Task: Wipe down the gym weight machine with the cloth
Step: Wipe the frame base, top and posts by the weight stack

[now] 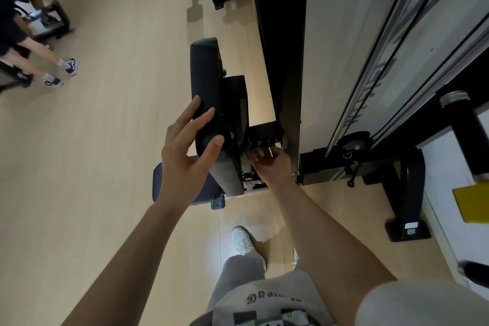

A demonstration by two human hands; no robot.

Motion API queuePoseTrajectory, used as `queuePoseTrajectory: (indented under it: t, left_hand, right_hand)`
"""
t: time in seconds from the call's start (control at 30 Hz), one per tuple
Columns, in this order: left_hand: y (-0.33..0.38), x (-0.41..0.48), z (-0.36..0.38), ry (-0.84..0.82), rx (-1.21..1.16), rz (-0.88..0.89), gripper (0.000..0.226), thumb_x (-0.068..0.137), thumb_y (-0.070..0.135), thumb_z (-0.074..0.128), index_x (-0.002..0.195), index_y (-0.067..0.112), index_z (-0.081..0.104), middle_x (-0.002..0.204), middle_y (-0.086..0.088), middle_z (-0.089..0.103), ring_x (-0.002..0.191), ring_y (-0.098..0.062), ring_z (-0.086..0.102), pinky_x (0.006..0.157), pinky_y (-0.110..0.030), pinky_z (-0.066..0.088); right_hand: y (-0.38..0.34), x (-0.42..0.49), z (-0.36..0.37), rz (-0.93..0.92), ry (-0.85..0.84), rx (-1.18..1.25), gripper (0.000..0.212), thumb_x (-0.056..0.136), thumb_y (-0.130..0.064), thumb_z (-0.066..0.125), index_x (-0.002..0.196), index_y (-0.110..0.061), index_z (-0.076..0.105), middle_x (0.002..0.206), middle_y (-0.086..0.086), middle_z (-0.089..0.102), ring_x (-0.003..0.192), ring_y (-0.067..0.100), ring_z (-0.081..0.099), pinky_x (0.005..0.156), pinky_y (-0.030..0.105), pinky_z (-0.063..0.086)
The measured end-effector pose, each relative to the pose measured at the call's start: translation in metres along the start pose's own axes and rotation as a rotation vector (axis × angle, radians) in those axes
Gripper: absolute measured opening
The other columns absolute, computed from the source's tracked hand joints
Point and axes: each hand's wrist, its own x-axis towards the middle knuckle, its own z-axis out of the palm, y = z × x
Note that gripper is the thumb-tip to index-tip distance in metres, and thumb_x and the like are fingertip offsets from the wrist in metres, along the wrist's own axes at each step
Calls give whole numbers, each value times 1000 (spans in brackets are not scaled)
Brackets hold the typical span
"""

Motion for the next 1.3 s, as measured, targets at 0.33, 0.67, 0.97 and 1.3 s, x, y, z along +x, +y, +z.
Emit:
queuePoseTrajectory:
  t: [0.33, 0.67, 0.97, 1.3]
  left_hand:
    - [-2, 0, 0, -10, -11, 5, 46, 95, 32, 64, 138, 18, 60, 156, 4, 44, 143, -17, 42, 103, -60, 47]
    - [-2, 2, -2, -21, 4, 8, 46, 94, 33, 65, 138, 20, 60, 156, 5, 44, 143, -18, 43, 103, -60, 47]
    - [-5, 2, -1, -23, 8, 14, 46, 95, 36, 63, 138, 20, 59, 157, 4, 44, 143, -18, 43, 102, -60, 48]
    - [1, -4, 7, 30, -50, -29, 45, 96, 33, 61, 140, 22, 58, 159, 6, 40, 145, -17, 41, 110, -56, 44]
  right_hand:
    - [4, -2, -30, -31, -21, 175, 32, 81, -9, 45, 103, -8, 67, 106, 16, 69, 114, 36, 59, 109, 51, 43]
    - [4, 11, -8, 27, 3, -126, 30, 86, -5, 50, 114, -7, 58, 119, 20, 60, 116, 36, 56, 107, 50, 45]
    - [15, 4, 2, 82, -23, -456, 20, 98, -9, 53, 112, -8, 67, 126, 20, 66, 128, 38, 55, 109, 46, 44]
    - [6, -30, 32, 45, -136, -271, 31, 100, -6, 53, 129, -6, 62, 119, 13, 70, 125, 27, 60, 113, 36, 42]
